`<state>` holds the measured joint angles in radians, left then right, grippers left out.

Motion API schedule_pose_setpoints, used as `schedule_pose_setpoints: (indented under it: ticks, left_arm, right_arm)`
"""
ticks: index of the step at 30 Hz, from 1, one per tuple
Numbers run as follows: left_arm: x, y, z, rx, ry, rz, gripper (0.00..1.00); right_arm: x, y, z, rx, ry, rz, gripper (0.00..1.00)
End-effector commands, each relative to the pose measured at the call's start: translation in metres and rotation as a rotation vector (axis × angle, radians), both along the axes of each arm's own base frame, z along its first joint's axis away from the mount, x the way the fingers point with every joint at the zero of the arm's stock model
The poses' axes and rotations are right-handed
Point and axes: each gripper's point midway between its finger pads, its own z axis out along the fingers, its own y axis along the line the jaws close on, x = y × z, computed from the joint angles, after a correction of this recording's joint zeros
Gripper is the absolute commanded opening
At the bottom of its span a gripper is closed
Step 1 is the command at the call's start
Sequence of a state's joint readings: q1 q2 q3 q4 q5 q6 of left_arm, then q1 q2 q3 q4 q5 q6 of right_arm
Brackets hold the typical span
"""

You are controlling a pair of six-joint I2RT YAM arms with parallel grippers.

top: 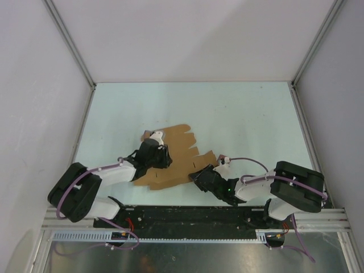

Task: Fold the paper box

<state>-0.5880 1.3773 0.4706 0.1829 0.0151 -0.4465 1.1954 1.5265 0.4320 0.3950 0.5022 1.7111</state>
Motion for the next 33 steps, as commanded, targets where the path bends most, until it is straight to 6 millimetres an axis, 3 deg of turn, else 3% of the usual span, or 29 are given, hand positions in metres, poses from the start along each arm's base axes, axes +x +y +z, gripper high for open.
schedule_pose_setpoints:
  ticks: [1,5,15,20,27,31,32,33]
  left_arm:
    - [-0.009,0.000,0.008,-0.051,0.001,0.026,0.41]
    - [-0.011,0.001,0.020,-0.074,-0.036,0.020,0.42]
    - [-0.001,-0.015,0.085,-0.163,-0.201,-0.069,0.52]
    - [0.000,-0.013,0.107,-0.148,-0.247,-0.087,0.55]
    - [-0.007,-0.007,0.139,-0.196,-0.325,-0.085,0.51]
    - [-0.013,-0.004,0.159,-0.222,-0.363,-0.085,0.44]
    - [-0.012,-0.003,0.165,-0.223,-0.379,-0.084,0.43]
    - [-0.013,-0.001,0.164,-0.214,-0.369,-0.082,0.43]
  right_arm:
    - [0.010,-0.008,0.017,-0.036,-0.088,-0.011,0.27]
    - [0.012,-0.021,0.024,-0.124,-0.132,0.012,0.25]
    - [0.024,-0.048,0.016,-0.290,-0.139,0.143,0.15]
    - [0.041,-0.068,0.013,-0.337,-0.132,0.183,0.10]
    - [0.070,-0.088,0.042,-0.278,-0.188,0.308,0.00]
    - [0.083,-0.093,0.070,-0.245,-0.242,0.464,0.00]
    - [0.096,-0.088,0.094,-0.239,-0.291,0.489,0.00]
    - [0.091,-0.097,0.081,-0.296,-0.237,0.573,0.00]
